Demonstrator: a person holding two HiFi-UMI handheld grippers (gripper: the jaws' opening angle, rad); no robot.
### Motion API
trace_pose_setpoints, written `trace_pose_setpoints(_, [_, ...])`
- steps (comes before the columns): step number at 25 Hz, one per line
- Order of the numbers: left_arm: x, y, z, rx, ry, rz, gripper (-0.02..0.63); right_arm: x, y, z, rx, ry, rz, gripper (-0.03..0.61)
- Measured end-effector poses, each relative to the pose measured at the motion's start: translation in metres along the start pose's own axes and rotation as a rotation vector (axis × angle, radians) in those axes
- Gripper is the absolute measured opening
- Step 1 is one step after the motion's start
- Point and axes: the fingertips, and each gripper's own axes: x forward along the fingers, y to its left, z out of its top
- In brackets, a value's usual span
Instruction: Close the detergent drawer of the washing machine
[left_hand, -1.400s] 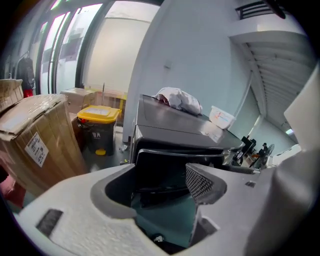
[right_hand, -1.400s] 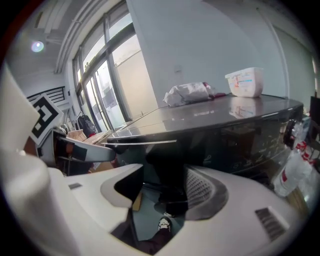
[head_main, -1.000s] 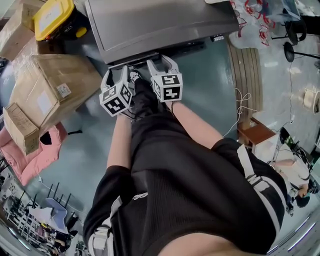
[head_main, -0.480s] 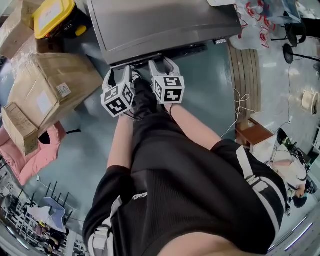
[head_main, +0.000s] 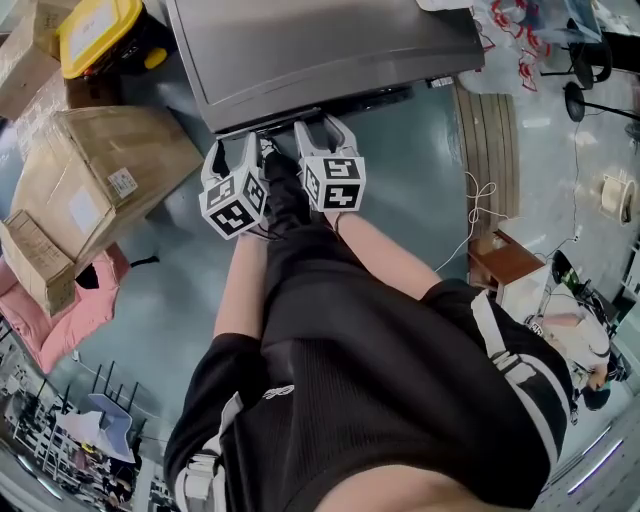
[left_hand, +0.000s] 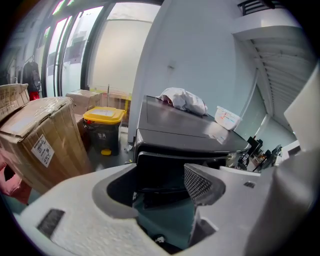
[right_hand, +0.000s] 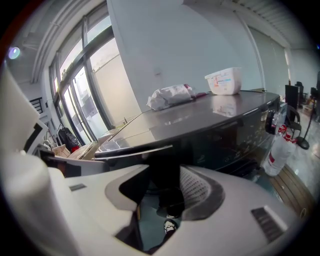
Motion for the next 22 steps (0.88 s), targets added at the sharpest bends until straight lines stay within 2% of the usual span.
trace_pose_setpoints(18, [0.004,-0.001,0.001,-0.007,0.017,0.004,0.299,0.004,-0.002,0.0,0.034,-0.003,-0.004,0.172])
trace_pose_setpoints(22, [0.013,0.002,0.006,-0.043,0.009,-0.01,0.301,0.012,-0.004,0.005,0.064,-0.005,-0.001,0.177])
